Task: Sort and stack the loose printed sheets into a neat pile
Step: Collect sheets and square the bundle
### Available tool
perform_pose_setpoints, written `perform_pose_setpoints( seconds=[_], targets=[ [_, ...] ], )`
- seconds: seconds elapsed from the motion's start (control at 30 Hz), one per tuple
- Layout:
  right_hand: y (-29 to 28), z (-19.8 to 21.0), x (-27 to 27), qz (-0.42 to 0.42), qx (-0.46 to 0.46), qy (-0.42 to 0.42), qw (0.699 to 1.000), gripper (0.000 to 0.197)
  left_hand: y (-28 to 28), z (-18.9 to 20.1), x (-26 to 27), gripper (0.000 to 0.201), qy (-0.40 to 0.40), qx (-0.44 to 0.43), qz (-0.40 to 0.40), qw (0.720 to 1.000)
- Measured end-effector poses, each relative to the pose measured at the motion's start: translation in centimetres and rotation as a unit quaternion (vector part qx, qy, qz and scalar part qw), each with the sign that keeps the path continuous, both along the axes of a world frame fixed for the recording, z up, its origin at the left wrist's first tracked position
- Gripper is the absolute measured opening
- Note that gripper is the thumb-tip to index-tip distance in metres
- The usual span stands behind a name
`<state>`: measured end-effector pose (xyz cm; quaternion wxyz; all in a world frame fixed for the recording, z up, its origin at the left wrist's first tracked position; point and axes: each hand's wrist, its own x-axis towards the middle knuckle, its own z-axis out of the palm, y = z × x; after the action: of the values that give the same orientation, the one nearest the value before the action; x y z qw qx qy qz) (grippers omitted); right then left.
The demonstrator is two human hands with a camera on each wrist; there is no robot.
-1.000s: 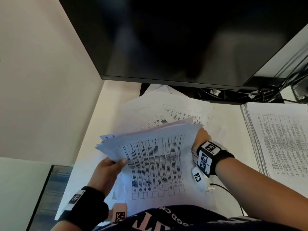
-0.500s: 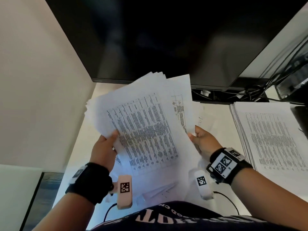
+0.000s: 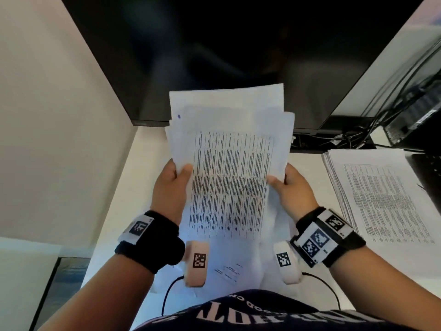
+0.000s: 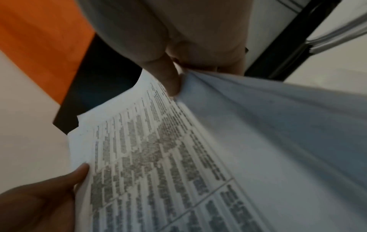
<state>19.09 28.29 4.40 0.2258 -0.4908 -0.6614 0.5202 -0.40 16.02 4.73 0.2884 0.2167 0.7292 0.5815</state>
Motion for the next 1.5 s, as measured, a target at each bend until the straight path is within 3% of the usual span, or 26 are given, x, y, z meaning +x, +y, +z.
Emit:
perform_pose_setpoints(
  seconds=[0.2, 0.3, 0.4, 0.57, 0.7, 0.8, 0.87, 1.1, 1.2, 1.33, 1.5],
  targets=[
    [0.3, 4.6, -0.2, -0.064, 0.157, 0.123, 0.978, 0.029, 0.7, 6.2, 1.5, 0.029, 0.126, 0.156, -0.006, 0.980],
    [-1.0, 4.6, 0.0, -0.057, 0.179, 0.147, 0.971, 0.032, 0.5, 6.3, 2.4, 0.031, 0.138, 0.187, 0.002, 0.973],
    [-1.9, 2.6, 0.4, -0.040, 0.136, 0.127, 0.982, 0.042, -0.1, 4.8, 3.0, 0.032, 0.107, 0.163, -0.004, 0.981],
    [-1.5, 1.0, 0.4, -0.045, 0.099, 0.099, 0.989, 0.023, 0.2, 2.8, 2.0, 0.038, 0.066, 0.106, 0.003, 0.992],
    [-1.5, 0.4, -1.0, -0.048, 0.069, 0.104, 0.991, 0.025, 0.9, 1.4, 1.9, 0.022, 0.032, 0.083, 0.010, 0.996],
    [-1.6, 0.1, -1.6, -0.067, 0.084, 0.103, 0.989, 0.019, 1.0, 1.3, 2.3, 0.022, 0.038, 0.098, 0.016, 0.994],
    [-1.6, 0.3, -1.8, -0.075, 0.087, 0.118, 0.986, 0.017, 1.1, 1.4, 2.4, 0.021, 0.034, 0.109, 0.014, 0.993],
    [-0.2, 2.4, -1.5, -0.083, 0.121, 0.156, 0.977, 0.046, 1.0, 0.7, 1.7, 0.037, 0.014, 0.100, 0.000, 0.995],
    [0.5, 4.1, -2.1, -0.086, 0.156, 0.176, 0.968, 0.041, 1.6, 0.7, 1.3, 0.048, 0.020, 0.085, -0.006, 0.996],
    [1.0, 5.4, -2.7, -0.087, 0.166, 0.196, 0.963, 0.031, 2.4, 0.7, 1.0, 0.044, 0.029, 0.088, -0.006, 0.996],
    [1.3, 4.5, -2.8, -0.071, 0.139, 0.163, 0.974, 0.022, 2.8, -0.1, 0.8, 0.051, 0.015, 0.085, -0.037, 0.996]
  ],
)
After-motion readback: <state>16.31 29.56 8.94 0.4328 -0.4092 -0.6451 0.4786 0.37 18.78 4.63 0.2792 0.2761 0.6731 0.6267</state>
